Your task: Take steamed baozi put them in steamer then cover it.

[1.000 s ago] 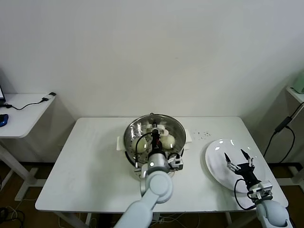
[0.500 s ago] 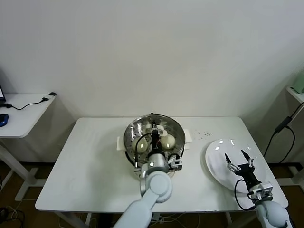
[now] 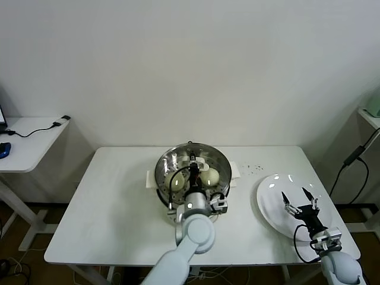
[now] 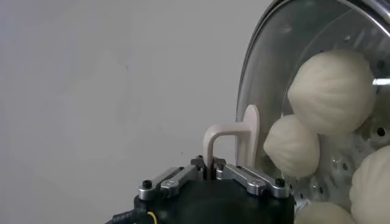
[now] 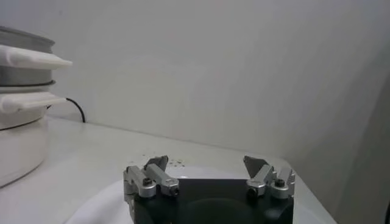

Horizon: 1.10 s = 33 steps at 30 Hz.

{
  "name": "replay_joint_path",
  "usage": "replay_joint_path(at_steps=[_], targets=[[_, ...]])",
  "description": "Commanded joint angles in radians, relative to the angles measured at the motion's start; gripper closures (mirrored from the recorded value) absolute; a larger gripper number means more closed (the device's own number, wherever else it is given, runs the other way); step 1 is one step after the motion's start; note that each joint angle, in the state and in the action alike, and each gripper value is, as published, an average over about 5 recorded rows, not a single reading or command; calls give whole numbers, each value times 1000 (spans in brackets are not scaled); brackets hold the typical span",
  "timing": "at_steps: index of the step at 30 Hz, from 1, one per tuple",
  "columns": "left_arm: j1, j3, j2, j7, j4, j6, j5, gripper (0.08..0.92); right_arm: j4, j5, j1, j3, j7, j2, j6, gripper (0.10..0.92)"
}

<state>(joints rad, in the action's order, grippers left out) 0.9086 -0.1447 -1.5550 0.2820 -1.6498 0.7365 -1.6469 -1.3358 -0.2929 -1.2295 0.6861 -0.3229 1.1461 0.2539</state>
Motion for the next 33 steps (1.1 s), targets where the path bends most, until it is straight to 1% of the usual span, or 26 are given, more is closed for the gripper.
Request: replay_joint_path(at_steps=[1,3,8,13,17,23,25,28,33], targets=[[-3,-15,18,51,-54,-3,-11,831,0,0,1,0,0,-1,-2,203],[-2,-21,31,65,-82,-2,-13,793,-1,0,1,1,0,-3,-3,203],[15,-24,72,86,-163,-1,-7,648,1,-1,3,3,0,-4,-5,203],[53,-18,127,89,-248,1,19,501,1,0,7,2,1,-2,-8,203],[103,-12,179,68,-332,0,88,388,-1,-1,10,2,2,0,-14,203],[193,-1,271,9,-459,-11,277,216,-12,4,14,6,13,1,-38,203],[221,21,297,-21,-489,-22,337,184,-20,5,13,7,19,2,-47,203],[265,80,328,-81,-530,-56,409,178,-40,8,8,6,24,2,-63,203],[348,268,374,-235,-573,-180,628,177,-86,23,-11,10,23,4,-89,203]])
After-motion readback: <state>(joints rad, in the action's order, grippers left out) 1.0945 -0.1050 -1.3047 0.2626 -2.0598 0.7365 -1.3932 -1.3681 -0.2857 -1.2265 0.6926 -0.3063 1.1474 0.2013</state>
